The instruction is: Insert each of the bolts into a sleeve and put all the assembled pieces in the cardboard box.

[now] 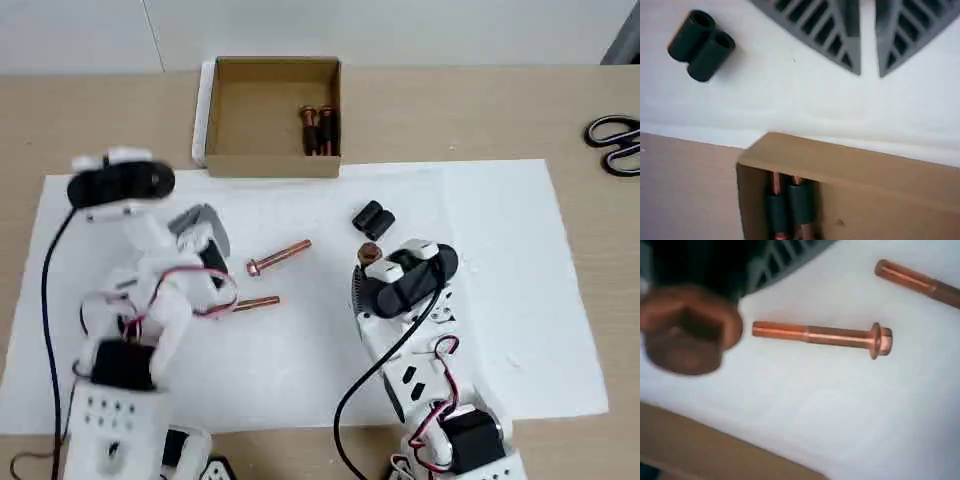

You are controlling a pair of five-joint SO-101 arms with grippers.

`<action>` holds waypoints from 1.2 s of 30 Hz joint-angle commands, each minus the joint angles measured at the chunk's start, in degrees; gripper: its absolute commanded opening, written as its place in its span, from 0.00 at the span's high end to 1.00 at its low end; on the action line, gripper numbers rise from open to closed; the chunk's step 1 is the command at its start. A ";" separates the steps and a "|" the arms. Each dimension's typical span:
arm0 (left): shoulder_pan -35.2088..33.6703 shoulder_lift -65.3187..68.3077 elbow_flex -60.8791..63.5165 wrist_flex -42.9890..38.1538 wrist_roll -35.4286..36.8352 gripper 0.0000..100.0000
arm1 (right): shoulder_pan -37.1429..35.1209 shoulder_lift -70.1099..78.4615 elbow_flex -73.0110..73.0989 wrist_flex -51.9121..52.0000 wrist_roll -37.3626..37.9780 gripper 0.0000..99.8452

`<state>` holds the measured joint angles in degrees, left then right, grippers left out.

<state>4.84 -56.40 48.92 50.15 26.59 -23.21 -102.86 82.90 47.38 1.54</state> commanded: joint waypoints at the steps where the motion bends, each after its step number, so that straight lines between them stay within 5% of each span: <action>1: -2.11 11.16 -13.32 2.81 -0.53 0.99 | 1.01 0.84 -3.08 -1.63 0.18 1.00; 9: -2.55 26.99 -31.78 10.90 -0.26 0.99 | 1.80 22.99 -21.10 -2.15 -5.71 1.00; 36: -2.37 39.03 -36.53 17.14 -0.26 0.99 | 3.74 118.90 -101.63 -2.24 -8.97 1.00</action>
<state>2.29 -17.27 15.34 65.98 26.59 -19.69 10.20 -5.45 47.03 -7.25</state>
